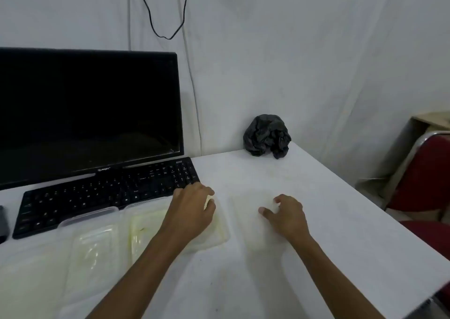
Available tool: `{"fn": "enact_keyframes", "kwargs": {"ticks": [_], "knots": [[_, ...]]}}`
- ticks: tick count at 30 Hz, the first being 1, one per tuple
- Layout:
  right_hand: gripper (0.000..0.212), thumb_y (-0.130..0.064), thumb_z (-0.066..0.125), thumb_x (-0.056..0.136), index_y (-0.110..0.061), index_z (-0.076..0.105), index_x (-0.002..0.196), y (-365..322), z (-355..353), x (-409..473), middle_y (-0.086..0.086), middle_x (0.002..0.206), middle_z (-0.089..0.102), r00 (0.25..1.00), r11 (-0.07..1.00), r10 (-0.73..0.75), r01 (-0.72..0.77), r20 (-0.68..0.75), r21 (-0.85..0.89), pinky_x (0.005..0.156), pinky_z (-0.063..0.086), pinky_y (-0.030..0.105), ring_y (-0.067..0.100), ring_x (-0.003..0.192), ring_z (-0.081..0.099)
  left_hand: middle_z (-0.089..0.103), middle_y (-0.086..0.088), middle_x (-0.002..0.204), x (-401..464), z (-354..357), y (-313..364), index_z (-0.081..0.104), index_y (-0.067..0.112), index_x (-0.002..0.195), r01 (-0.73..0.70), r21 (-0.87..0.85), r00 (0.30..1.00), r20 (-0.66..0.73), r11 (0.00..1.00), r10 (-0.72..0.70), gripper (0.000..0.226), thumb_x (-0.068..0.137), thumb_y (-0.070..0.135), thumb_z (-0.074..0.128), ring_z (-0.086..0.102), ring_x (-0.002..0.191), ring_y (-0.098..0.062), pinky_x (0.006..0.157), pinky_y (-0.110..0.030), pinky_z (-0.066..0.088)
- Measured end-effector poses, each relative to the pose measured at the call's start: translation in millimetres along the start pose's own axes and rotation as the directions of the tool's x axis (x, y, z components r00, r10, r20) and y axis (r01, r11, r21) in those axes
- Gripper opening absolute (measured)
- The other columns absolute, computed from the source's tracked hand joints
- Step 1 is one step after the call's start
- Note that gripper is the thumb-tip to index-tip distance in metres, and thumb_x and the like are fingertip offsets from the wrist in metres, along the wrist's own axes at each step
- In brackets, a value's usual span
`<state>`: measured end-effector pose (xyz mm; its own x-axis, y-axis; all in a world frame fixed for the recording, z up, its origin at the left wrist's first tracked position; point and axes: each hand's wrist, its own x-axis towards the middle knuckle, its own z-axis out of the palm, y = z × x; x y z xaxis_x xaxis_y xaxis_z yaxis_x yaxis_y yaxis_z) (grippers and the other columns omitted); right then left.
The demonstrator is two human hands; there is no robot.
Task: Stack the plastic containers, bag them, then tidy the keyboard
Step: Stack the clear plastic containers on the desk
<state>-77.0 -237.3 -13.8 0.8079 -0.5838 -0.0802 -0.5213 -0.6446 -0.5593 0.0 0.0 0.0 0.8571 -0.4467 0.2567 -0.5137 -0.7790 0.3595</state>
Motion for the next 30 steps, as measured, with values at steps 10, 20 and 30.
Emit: {"fn": "enact_keyframes", "kwargs": {"ticks": [10,20,30], "knots": [[0.107,-0.078,0.069,0.084,-0.034,0.022,0.169,-30.8,6.7,-27.7,0.012,0.173,0.022,0.973,0.952,-0.087,0.144,0.213,-0.271,0.124,0.023,0.057,0.034,0.161,0.017,0.068,-0.002,0.120,9.8,-11.5,-39.1,0.072,0.016,0.114,0.194,0.326,0.981,-0.049,0.925,-0.188,0.025,0.106,0.028,0.052,0.060,0.112,-0.022,0.105,-0.040,0.041],[0.072,-0.062,0.081,0.084,-0.041,0.056,0.149,-43.1,-0.8,-31.8,0.002,0.164,0.042,0.987,0.986,-0.163,0.163,0.004,-0.022,0.120,0.030,0.052,0.023,0.152,0.038,0.072,-0.001,0.100,12.4,-12.1,-59.3,0.074,0.015,0.100,0.267,0.219,0.964,-0.073,0.938,-0.258,0.020,0.102,0.028,0.058,0.066,0.095,-0.021,0.100,-0.040,0.047],[0.030,-0.044,0.063,0.103,-0.037,0.076,0.129,-56.8,-33.7,-38.5,-0.012,0.133,0.074,0.992,0.338,-0.112,-0.012,0.053,0.941,0.115,0.048,0.050,0.009,0.133,0.063,0.067,-0.002,0.075,6.7,-51.5,-31.0,0.057,0.018,0.088,0.261,-0.332,0.910,-0.228,0.906,-0.345,0.019,0.107,0.022,0.055,0.066,0.066,-0.019,0.059,-0.044,0.060]]}}
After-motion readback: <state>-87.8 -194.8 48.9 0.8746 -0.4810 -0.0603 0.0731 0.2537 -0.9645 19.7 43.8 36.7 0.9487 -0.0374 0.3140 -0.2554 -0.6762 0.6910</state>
